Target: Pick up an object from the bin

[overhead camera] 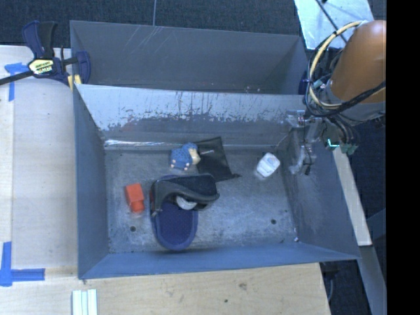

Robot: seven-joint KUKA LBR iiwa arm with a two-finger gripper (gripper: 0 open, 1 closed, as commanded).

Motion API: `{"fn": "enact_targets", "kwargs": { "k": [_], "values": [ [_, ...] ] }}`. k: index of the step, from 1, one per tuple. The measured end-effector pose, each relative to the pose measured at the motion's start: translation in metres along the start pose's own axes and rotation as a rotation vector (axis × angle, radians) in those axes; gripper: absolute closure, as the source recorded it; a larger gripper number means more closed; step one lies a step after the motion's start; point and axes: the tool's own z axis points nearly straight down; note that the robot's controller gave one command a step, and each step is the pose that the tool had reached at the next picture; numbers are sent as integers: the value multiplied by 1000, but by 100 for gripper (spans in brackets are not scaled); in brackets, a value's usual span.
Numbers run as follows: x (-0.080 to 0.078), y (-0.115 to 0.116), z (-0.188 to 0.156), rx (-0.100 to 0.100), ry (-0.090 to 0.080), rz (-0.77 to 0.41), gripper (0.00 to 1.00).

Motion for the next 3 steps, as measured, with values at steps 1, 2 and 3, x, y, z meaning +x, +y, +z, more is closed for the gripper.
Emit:
{"fn": "enact_targets", "kwargs": {
  "k": [1,2,3],
  "values": [
    [-2,11,112,-1,0,15,0],
    [-4,10,106,1,-8,13,100],
    [-14,18,-13,2,-17,55,100]
  ]
}}
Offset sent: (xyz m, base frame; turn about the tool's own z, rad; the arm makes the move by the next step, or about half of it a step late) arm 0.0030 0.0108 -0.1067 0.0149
